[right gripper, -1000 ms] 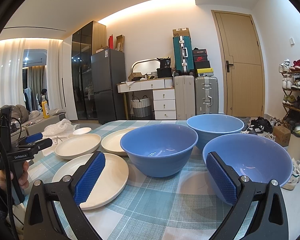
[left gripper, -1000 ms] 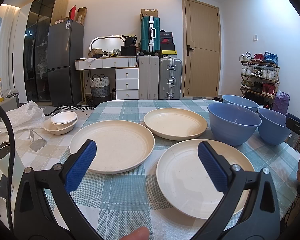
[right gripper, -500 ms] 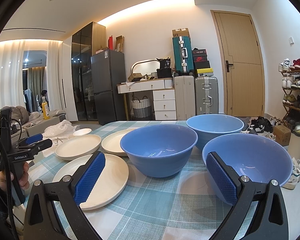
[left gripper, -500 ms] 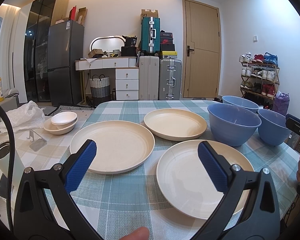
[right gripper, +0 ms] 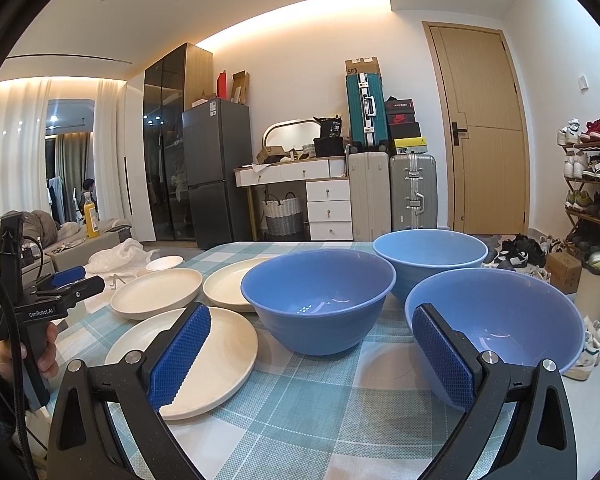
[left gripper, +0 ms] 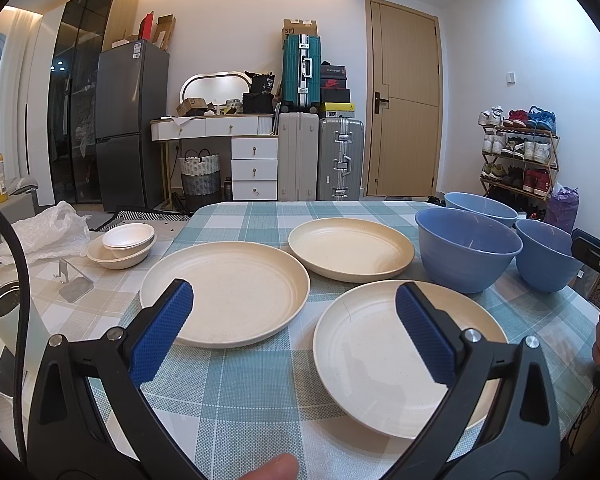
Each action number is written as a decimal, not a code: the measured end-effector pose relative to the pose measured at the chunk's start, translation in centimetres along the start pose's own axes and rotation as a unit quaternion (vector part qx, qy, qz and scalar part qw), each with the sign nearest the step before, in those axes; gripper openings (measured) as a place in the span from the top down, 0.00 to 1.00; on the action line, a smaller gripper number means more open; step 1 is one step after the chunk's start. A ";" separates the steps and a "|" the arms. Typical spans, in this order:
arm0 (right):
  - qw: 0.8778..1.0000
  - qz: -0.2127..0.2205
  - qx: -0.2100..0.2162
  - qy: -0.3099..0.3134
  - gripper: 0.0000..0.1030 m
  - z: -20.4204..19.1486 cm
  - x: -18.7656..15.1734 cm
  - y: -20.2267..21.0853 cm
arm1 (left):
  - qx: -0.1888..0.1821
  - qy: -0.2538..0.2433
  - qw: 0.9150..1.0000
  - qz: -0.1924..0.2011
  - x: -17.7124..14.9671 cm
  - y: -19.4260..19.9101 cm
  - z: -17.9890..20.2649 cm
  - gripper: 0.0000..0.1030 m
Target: Organize plates and bowls
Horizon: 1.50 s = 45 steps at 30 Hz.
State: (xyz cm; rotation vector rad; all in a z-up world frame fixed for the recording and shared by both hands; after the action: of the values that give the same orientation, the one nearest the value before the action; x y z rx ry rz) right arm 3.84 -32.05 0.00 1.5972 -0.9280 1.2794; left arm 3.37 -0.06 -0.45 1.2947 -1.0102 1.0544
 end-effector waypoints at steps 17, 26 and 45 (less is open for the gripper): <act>1.000 -0.009 -0.010 -0.001 0.00 0.3 -0.1 -0.3 | -0.011 -0.005 1.000 -0.008 0.0 -0.5 0.1 0.02; 1.000 -0.022 -0.003 -0.003 0.00 -0.6 1.0 -0.8 | 0.000 0.006 1.000 -0.026 -0.2 -1.0 -0.9 0.02; 0.995 -0.072 0.064 0.005 0.00 -6.1 4.6 -3.3 | 0.051 0.025 0.997 -0.060 3.6 1.0 -3.9 0.02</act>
State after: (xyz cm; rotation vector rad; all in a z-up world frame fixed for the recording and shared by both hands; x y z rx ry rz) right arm 5.72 -25.31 4.50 1.7227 -0.7233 1.2653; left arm 3.20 3.91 3.13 1.3877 -0.8396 1.0529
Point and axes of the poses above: each gripper's, at about its wrist camera, not at the fingertips, and y roughly against the way its jaws point, z to its right, x to its top, the point moved 4 cm from there along -y, roughly the way its jaws point, and after that the axes turned 6 degrees about z, right-handed, at the moved point
